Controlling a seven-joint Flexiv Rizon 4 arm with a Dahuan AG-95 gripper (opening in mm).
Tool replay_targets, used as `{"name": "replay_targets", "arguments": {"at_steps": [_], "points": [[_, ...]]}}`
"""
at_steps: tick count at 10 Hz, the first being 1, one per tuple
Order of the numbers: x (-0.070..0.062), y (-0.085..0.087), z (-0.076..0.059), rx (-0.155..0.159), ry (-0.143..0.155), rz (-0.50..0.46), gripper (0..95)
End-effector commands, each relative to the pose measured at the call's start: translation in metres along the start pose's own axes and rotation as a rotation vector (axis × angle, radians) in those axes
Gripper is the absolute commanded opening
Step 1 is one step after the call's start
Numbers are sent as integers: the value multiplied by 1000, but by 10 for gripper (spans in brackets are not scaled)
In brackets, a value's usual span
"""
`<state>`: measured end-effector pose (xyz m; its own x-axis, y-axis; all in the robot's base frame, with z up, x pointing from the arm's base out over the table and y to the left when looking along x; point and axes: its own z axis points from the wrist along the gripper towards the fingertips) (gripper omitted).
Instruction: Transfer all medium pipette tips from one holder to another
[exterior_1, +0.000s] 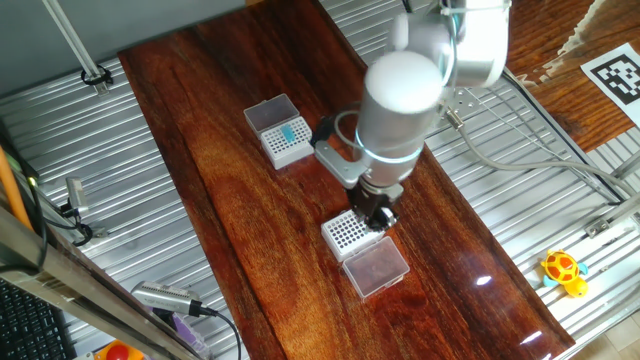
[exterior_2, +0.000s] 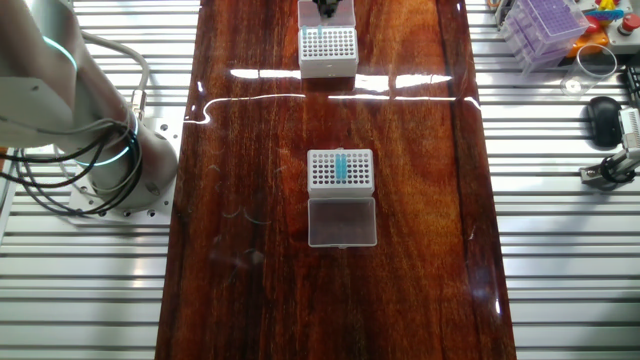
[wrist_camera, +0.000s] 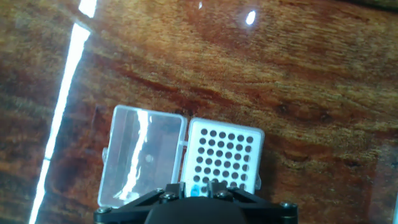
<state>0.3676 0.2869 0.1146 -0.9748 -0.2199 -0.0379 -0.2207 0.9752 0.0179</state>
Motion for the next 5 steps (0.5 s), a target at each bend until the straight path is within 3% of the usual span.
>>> {"name": "replay_targets", "arguments": {"at_steps": [1, 2, 5], "points": [[1, -2, -1, -8, 7, -87, 0], [1, -2, -1, -15, 9, -121, 190], [1, -1, 0, -25, 2, -126, 190]]}}
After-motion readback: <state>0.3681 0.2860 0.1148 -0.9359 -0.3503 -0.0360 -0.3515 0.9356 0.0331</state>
